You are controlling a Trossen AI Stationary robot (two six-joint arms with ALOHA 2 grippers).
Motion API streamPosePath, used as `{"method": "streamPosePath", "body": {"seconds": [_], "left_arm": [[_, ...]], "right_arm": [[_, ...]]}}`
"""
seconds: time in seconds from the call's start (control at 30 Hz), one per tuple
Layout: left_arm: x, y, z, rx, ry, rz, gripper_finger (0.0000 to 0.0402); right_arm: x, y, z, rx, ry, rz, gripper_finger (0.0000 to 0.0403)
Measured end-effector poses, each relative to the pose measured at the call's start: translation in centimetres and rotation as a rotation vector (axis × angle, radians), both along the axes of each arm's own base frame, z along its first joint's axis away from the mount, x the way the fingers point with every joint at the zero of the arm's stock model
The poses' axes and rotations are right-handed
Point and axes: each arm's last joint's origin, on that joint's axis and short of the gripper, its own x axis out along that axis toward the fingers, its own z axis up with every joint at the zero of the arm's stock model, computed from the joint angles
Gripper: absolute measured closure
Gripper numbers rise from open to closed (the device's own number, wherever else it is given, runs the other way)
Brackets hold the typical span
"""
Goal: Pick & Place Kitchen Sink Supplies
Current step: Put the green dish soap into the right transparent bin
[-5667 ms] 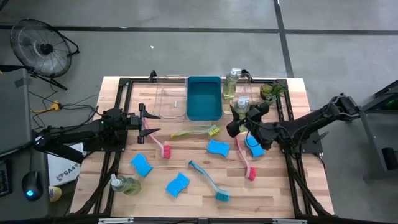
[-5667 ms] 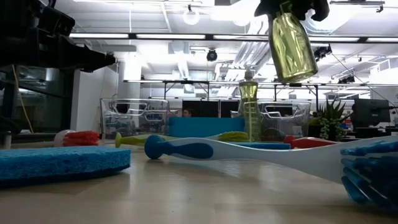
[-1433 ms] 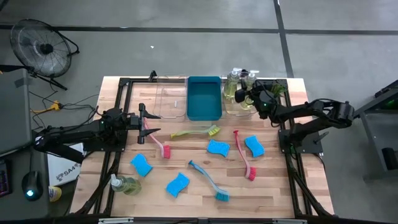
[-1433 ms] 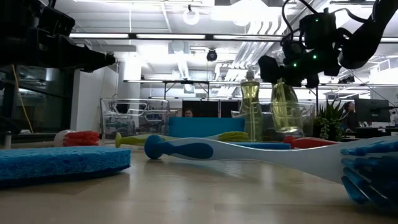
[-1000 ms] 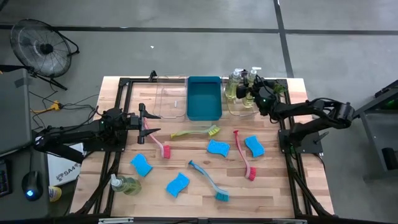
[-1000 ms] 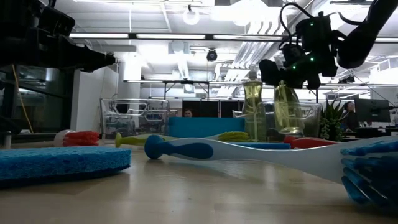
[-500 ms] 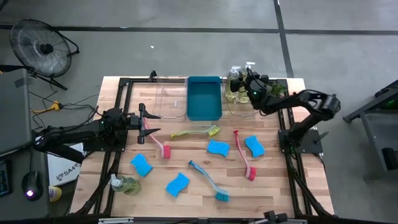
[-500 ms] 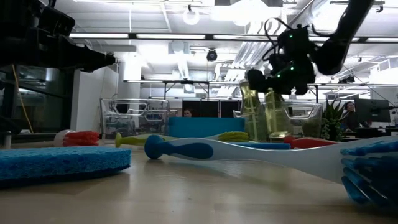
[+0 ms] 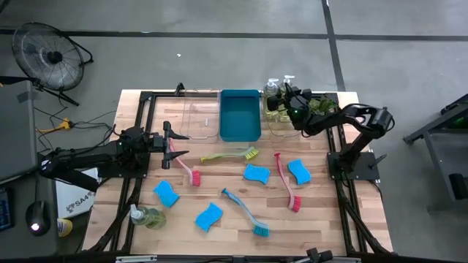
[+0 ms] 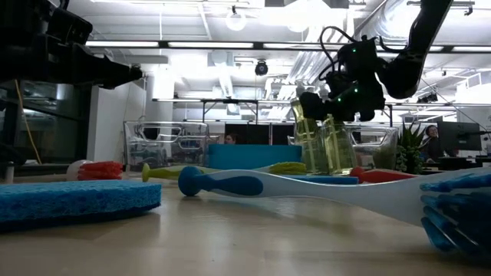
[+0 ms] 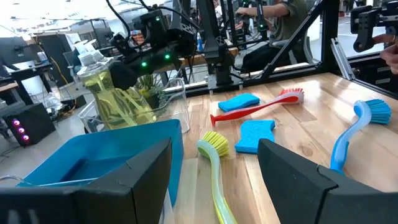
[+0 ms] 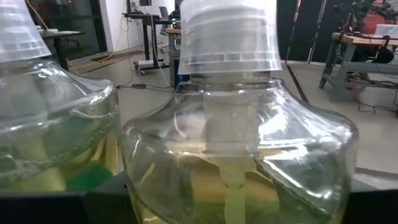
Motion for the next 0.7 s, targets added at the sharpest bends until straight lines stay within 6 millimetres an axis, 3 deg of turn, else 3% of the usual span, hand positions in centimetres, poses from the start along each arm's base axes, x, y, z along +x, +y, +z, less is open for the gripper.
{"method": "streamPosePath", "body": {"seconds": [0.2,0.5,0.7], "left_arm": [[0.0,0.0,0.0,0.0,0.0,0.0,0.0168],[0.0,0.0,0.0,0.0,0.0,0.0,0.0168],[0.0,0.0,0.0,0.0,0.0,0.0,0.0168]], "right_arm": [[0.2,0.3,0.0,0.002,0.005,0.013,0.0178],[-0.1,1.1,-0.3,0.003,0.018,0.017,0.0097],[-0.2,2.4,0.1,-0.02,0.054,0.032,0.0078]]}}
